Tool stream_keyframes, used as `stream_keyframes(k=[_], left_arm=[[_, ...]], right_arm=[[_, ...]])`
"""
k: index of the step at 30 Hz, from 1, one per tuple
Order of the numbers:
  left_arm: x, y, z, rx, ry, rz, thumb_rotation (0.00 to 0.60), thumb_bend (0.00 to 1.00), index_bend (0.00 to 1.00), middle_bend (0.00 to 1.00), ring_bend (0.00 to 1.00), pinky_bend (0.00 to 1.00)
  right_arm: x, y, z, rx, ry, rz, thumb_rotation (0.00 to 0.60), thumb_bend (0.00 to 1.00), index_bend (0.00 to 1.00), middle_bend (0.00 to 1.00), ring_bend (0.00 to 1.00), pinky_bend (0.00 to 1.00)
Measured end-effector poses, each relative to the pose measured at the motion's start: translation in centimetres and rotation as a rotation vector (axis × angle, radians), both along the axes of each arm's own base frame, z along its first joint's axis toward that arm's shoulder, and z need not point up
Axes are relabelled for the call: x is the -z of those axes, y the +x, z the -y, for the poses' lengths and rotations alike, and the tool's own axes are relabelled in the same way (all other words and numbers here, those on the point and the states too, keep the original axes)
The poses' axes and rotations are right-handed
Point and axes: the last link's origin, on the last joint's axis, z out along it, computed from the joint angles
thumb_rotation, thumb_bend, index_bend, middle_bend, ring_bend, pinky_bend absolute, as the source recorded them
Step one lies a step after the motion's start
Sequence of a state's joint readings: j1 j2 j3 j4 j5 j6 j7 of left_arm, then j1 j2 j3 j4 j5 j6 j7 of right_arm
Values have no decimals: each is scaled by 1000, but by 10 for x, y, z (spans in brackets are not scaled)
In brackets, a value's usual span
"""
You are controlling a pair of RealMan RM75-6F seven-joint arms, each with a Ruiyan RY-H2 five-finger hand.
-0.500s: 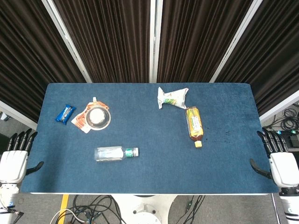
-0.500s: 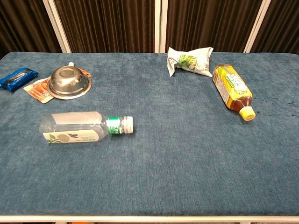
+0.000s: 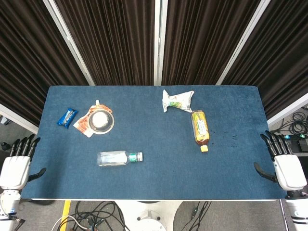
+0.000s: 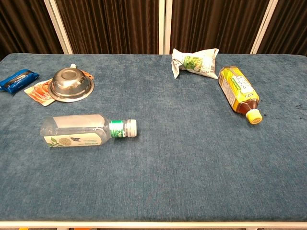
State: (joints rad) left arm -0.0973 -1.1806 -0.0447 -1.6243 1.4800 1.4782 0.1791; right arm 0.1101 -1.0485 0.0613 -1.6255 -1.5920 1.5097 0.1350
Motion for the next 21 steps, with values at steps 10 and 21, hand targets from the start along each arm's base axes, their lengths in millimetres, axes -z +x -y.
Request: stream_keyframes(k=[10, 21], left_arm=[[33, 38, -43, 131, -234, 60, 600, 148, 76, 0, 0, 0], [103, 88, -59, 137, -553, 109, 600, 123, 76, 0, 0, 0]], right_arm=[[-9, -1, 5, -2, -16, -8, 600, 247, 0, 0, 0, 0], [-6, -7, 9, 20, 4, -4, 600, 248, 0, 0, 0, 0]])
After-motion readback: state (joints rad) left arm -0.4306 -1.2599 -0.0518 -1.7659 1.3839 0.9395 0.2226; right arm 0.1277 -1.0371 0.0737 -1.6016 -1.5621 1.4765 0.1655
